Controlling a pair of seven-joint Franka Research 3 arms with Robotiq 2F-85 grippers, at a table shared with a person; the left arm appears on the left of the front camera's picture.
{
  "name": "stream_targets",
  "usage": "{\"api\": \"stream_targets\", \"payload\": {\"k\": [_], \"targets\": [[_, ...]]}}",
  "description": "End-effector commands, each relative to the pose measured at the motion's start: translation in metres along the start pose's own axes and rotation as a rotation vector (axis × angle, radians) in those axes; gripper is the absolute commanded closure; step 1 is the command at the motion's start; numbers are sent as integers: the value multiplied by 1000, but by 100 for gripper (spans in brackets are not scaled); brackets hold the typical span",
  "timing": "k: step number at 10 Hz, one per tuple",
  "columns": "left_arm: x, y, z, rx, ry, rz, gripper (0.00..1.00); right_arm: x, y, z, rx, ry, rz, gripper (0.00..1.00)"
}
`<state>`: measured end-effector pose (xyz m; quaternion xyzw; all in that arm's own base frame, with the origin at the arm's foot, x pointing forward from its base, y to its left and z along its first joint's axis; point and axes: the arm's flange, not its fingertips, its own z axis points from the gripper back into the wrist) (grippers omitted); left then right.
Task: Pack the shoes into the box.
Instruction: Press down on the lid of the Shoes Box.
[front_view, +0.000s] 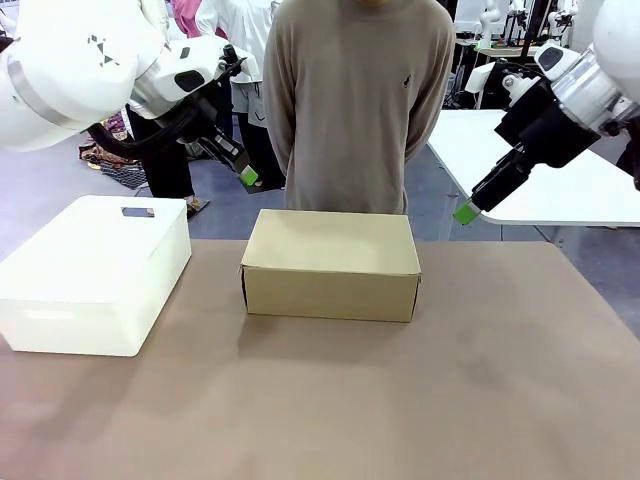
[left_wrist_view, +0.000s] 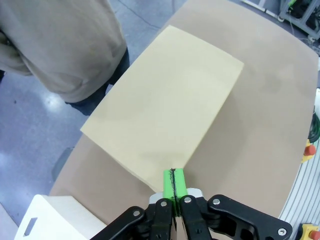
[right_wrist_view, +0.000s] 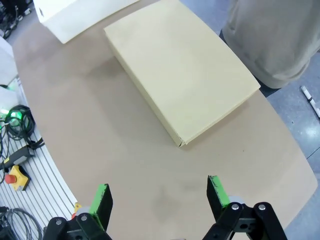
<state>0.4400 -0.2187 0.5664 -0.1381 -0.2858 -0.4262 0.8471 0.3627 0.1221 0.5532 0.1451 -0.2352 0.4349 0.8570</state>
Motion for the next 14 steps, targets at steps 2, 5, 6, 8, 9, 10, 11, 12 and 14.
{"api": "stream_targets", "payload": {"k": [2, 5, 6, 8, 9, 10, 11, 12, 14], "targets": [[0, 0, 0, 0, 0, 0, 100, 6, 6, 7, -65, 10, -41, 0], [20, 5, -35, 7, 23, 145, 100, 17, 31, 30, -186, 42, -97, 0], [24, 7, -45, 6, 38, 193, 100, 17, 38, 34, -207, 35, -101, 0], [28, 9, -63, 0, 44, 251, 100, 12, 49, 39, -269, -11, -97, 0], [29, 9, -74, -5, 60, 283, 100, 9, 54, 40, -284, -47, -94, 0], [31, 9, -83, -15, 73, 304, 100, 6, 57, 39, -285, -76, -97, 0], [32, 8, -91, -21, 88, 324, 100, 5, 59, 40, -306, -112, -97, 0], [34, 9, -99, -21, 104, 331, 100, 3, 61, 40, -296, -137, -98, 0], [47, 11, -118, -17, 151, 304, 100, 10, 52, 49, -265, -69, -76, 0]]}}
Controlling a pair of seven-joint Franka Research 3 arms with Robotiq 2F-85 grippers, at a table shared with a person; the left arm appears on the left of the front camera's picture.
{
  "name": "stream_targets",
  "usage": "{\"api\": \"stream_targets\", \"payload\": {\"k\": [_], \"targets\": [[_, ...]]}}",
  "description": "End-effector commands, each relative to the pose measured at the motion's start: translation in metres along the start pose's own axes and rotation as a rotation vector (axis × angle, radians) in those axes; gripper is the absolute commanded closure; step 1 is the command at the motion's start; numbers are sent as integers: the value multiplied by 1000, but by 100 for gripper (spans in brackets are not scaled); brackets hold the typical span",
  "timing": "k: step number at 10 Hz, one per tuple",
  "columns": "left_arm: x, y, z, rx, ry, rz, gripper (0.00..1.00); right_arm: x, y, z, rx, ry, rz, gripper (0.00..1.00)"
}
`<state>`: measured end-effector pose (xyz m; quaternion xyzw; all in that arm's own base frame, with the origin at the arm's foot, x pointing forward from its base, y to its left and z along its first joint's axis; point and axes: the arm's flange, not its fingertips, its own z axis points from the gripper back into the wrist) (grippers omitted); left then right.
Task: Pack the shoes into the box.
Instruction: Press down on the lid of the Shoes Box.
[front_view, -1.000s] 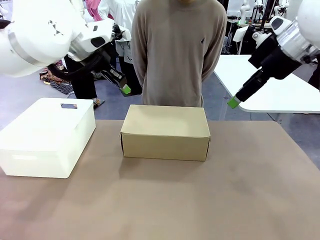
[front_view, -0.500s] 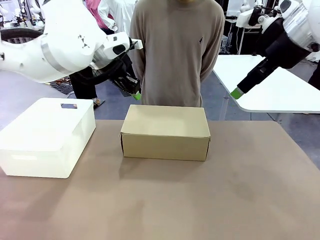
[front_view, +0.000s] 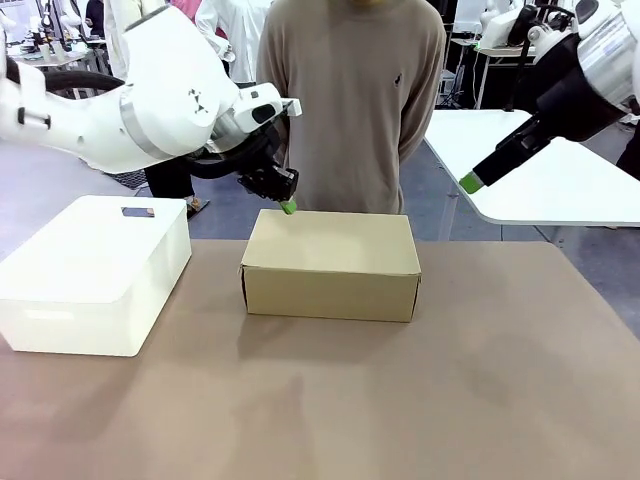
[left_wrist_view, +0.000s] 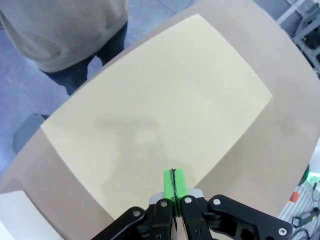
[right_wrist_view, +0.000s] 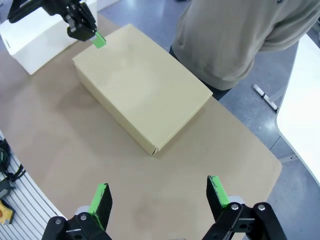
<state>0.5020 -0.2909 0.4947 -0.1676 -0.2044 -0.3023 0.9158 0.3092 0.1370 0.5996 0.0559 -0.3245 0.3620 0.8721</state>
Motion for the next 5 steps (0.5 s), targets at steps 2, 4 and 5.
{"api": "stream_targets", "payload": {"k": [2, 4, 5], "targets": [[33, 2, -20, 14, 51, -10, 100, 3, -2, 1, 4, 22, -3, 0], [54, -1, -36, 36, 78, -42, 100, 3, -2, 1, 4, 22, -3, 0], [62, -1, -42, 41, 93, -52, 100, 3, -2, 1, 4, 22, -3, 0]]}}
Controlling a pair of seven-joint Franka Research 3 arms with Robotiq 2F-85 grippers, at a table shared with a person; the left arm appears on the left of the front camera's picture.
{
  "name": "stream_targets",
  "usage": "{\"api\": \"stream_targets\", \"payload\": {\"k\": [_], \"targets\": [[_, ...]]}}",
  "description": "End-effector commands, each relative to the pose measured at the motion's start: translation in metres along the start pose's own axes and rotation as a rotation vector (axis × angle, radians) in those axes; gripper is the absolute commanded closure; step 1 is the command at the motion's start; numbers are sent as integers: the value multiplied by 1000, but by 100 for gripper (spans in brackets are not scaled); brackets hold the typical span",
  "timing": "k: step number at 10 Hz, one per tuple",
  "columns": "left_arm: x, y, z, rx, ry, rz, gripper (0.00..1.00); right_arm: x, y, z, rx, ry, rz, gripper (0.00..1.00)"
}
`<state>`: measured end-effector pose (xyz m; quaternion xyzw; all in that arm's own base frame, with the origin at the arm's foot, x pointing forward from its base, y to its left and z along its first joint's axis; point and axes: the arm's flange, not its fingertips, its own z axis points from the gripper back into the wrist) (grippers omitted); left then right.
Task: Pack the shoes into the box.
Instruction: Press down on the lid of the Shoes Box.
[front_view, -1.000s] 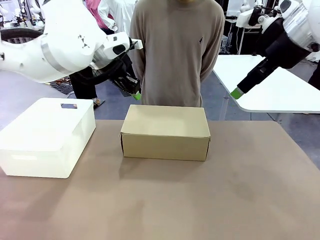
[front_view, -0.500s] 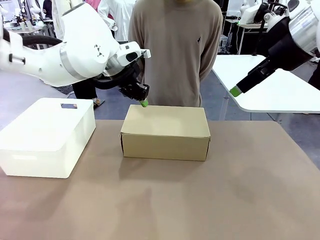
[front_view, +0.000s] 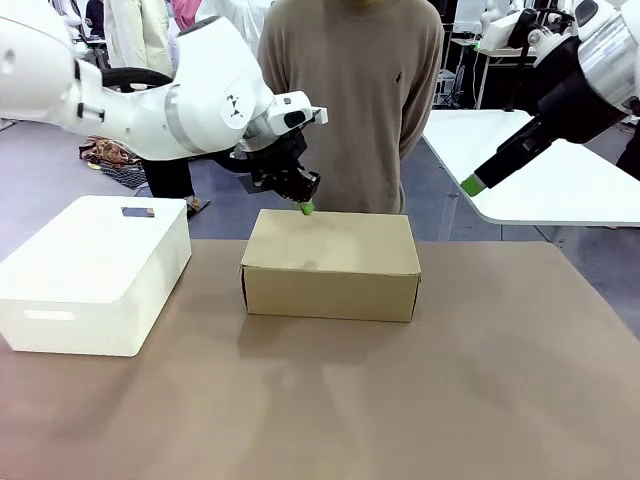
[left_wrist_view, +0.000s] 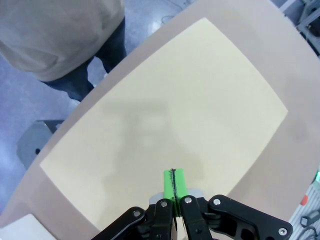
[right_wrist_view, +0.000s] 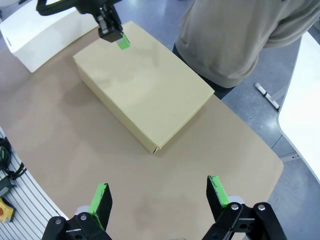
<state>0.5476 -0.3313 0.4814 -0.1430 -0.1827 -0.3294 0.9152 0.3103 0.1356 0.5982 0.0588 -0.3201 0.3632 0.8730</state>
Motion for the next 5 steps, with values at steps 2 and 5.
{"api": "stream_targets", "payload": {"k": [2, 5], "targets": [[27, 0, -10, 29, 49, -19, 100, 5, 0, 2, -5, 16, -2, 0], [37, 5, -26, 35, 53, -38, 100, 5, 0, 2, -5, 16, -2, 0]]}}
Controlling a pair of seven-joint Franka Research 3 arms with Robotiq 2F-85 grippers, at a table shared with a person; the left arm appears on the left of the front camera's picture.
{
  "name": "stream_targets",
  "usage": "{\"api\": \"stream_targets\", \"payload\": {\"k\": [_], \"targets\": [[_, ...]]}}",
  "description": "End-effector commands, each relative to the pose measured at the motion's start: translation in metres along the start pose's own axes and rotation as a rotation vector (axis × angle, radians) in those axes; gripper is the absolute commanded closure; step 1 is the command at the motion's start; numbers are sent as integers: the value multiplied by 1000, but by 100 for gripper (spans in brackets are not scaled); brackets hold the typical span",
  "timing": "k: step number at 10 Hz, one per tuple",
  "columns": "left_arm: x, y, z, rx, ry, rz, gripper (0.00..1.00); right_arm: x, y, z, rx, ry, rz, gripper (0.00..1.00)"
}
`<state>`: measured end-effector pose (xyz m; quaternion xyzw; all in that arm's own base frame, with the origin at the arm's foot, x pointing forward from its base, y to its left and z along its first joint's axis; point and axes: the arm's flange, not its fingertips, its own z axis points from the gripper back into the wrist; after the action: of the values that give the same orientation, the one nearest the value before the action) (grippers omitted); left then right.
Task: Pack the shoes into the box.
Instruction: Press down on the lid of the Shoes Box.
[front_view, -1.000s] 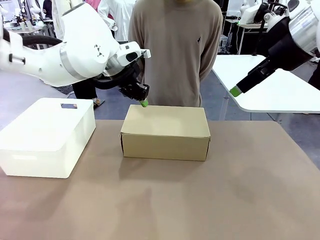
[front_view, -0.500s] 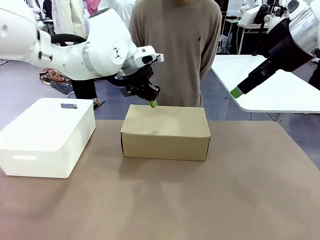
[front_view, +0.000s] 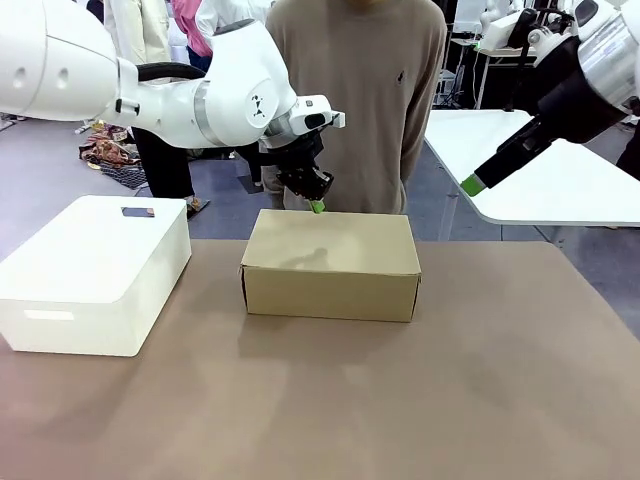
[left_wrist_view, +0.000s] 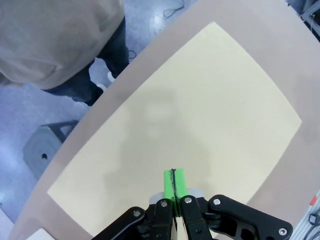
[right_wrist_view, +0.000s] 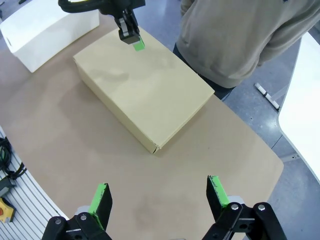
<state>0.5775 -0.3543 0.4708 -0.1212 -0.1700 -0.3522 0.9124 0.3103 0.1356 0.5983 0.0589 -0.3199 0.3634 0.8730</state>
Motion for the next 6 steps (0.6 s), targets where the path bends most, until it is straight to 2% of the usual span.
{"api": "stream_targets", "payload": {"k": [1, 6], "targets": [[8, 3, -5, 16, 10, 7, 100, 4, -1, 2, -5, 16, -3, 0], [-3, 13, -32, 21, -3, 28, 100, 4, -1, 2, -5, 16, -3, 0]]}}
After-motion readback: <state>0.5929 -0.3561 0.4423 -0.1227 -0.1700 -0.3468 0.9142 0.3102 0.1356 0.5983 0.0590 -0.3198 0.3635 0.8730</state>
